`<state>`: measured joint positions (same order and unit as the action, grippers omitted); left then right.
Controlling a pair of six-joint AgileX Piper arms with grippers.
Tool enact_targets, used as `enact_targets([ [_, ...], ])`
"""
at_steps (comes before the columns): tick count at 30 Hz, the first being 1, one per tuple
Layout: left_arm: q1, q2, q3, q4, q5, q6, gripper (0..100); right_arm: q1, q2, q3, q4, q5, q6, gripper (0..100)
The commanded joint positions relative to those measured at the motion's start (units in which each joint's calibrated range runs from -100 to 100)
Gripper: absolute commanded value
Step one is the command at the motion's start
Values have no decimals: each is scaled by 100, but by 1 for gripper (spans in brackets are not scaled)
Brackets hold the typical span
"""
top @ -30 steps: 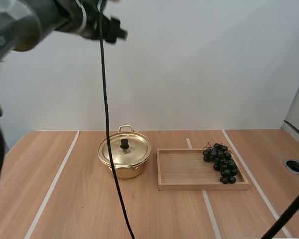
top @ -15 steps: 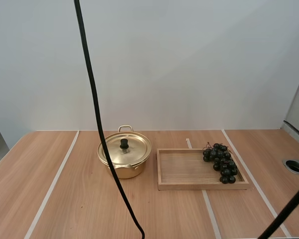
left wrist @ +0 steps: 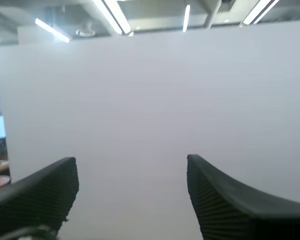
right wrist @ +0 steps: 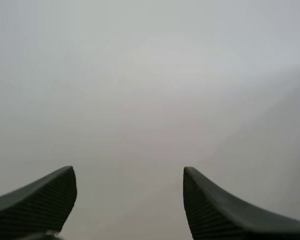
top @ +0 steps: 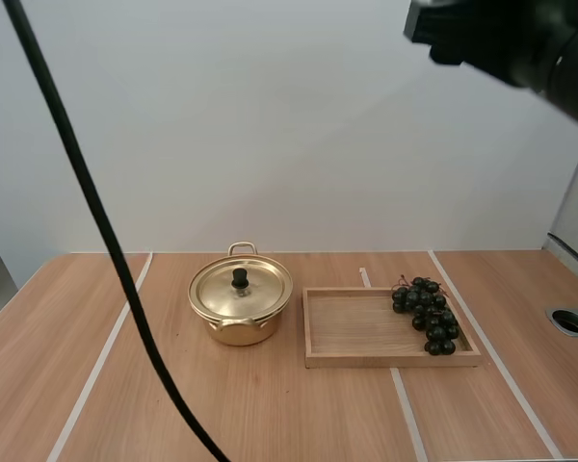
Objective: Open the pot, put the pineapple inside, and close it
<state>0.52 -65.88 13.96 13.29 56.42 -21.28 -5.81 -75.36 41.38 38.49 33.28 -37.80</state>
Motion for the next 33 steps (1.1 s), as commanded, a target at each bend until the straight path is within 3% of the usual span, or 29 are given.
enact_targets([
  [1, -11, -126, 36, 181, 838, -297, 100, -22, -304, 498, 1002, 838, -13, 100],
  [3, -11, -155, 36, 159, 1223, -446, 100, -22, -374, 690, 1434, 1904, -13, 100],
  [5, -11, -155, 36, 159, 1266, -458, 100, -22, -398, 756, 1482, 3044, -13, 100],
  [8, -11, -155, 36, 314, 1247, -282, 100, -22, -398, 765, 1435, 3796, -13, 100],
  [13, -11, -514, 593, 300, 940, -987, 100, -22, -425, 782, 1099, 3092, -417, 100],
  [19, -11, -1695, 2422, 592, -952, -801, 100, -22, -939, 1632, 232, 113, -546, 100],
  [22, -11, -2383, 3530, 664, -1086, -811, 100, -22, -1314, 2392, 230, -956, -1111, 100],
  [25, -11, -2974, 4598, 841, -1326, -811, 100, -22, -1620, 3109, 240, -1021, -1729, 100],
  [28, -11, -3412, 5597, 1131, -2087, -811, 100, -22, -1804, 3785, 603, -1024, -2324, 100],
  [33, -11, -3412, 6788, 1226, -2640, -849, 100, -15, -1809, 4680, 2160, -509, -3446, 100],
])
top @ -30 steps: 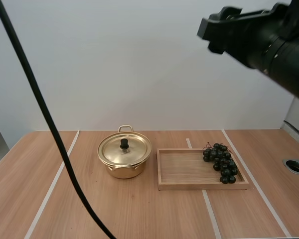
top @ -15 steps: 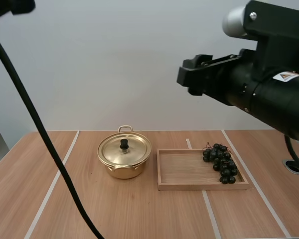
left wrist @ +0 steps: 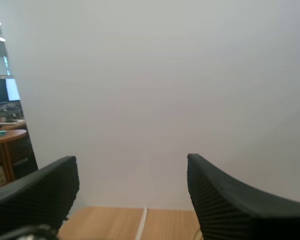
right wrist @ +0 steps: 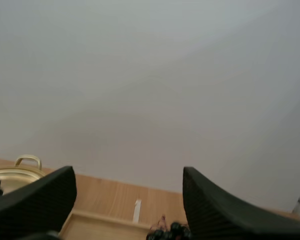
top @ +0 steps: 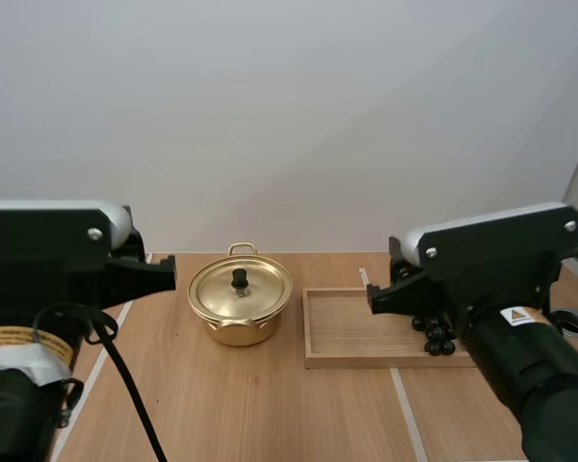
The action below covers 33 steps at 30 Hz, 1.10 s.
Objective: Open the pot, put the pineapple inside, and close it
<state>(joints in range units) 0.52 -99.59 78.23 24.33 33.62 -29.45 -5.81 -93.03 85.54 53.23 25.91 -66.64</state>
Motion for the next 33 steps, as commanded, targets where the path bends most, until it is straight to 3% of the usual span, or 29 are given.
enact_targets([
  [1, -11, -41, 549, 121, -346, -32, 100, -15, -42, 392, 1051, 482, -891, 100],
  [4, -11, -32, 1034, 121, -325, -32, 100, -15, -42, 574, 2011, 1293, -1928, 100],
  [7, -11, -32, 1447, 121, -325, -32, 100, -15, -42, 722, 2577, 1920, -2309, 100],
  [11, -11, -32, 1679, 121, -325, -32, 100, -15, -42, 1001, 2610, 1563, -2321, 100],
  [18, -11, -32, 1694, 162, -54, -24, 100, -15, -42, 1446, 2868, -261, -2321, 100],
  [21, -11, -32, 1694, 162, -54, -24, 100, -15, -28, 1446, 3032, -580, -2017, 100],
  [27, -11, -32, 1694, 109, -169, -24, 100, -15, -28, 1446, 3173, -613, -1792, 100],
  [33, -11, -32, 1694, -692, -79, -24, 100, -15, -28, 1446, 3173, -598, -1792, 100],
])
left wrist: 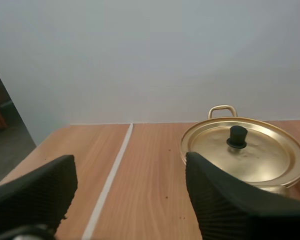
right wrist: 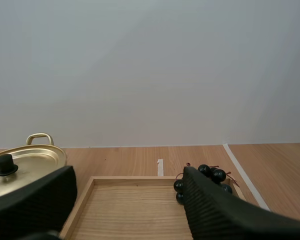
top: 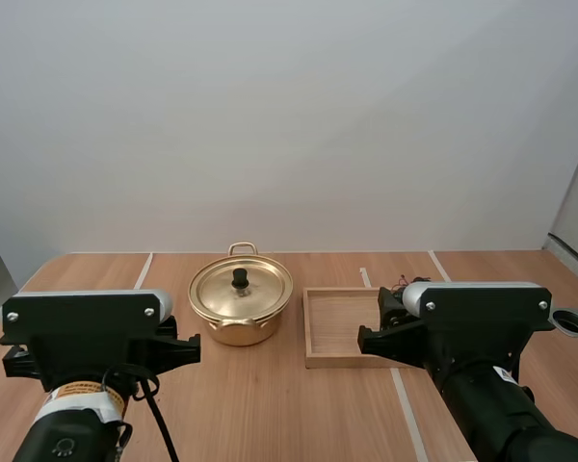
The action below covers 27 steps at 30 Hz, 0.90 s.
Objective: Open the pot, put the pineapple inside, and close it
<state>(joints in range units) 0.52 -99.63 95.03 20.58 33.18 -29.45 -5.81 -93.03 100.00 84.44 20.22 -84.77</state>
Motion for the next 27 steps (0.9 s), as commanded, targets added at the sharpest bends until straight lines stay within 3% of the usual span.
enact_targets([
  [1, -11, -28, 14, -359, 9, -24, 100, -15, -28, 0, 52, -28, 21, 100],
  [8, -11, -28, 152, -579, 248, -86, 97, -15, -28, -22, -72, -549, 21, 100],
  [16, -11, -28, 183, -567, 193, -101, 2, -15, -28, -584, -72, -2124, 33, 100],
  [19, -11, -28, 183, -443, 156, -101, 0, -15, -28, -584, -228, -2450, 239, 100],
  [23, -11, -28, 183, -427, 82, -101, 0, 70, -28, -584, -2193, -2206, 1625, 100],
  [27, -11, -28, 198, -472, 80, -101, 0, 153, -18, -584, -4958, -1512, 4214, 100],
])
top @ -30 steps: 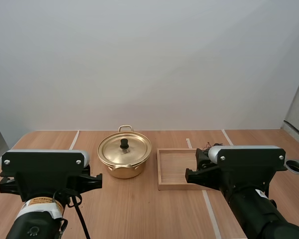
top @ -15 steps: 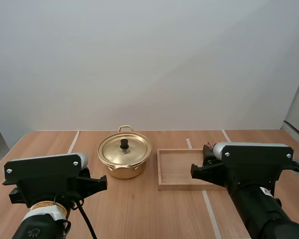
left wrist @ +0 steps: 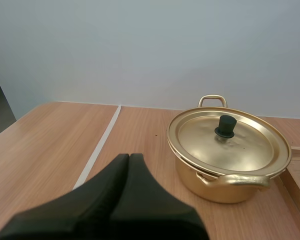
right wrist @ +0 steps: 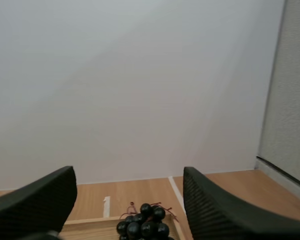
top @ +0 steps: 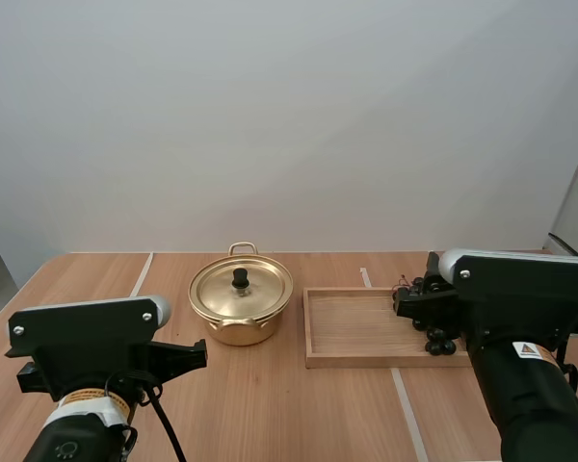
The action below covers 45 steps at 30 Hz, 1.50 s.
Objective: Open the pot, put the pineapple inside, and close it
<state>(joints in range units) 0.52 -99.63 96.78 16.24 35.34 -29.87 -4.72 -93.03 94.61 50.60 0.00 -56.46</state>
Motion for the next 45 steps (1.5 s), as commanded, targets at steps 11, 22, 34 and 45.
enact_targets([
  [11, -11, -37, 322, -498, -1418, 89, 0, 241, -18, -45, -4408, 2410, 3899, 100],
  [22, -11, -37, 322, -731, -1189, 876, 0, 472, -30, 539, -5098, 2363, 4136, 100],
  [34, -11, -37, 322, -2014, -558, 2085, 0, 474, -41, 539, -5096, 2383, 4720, 100],
  [45, -11, -37, 322, -1863, -612, 2108, 0, 474, -41, 539, -5176, 2492, 4720, 100],
])
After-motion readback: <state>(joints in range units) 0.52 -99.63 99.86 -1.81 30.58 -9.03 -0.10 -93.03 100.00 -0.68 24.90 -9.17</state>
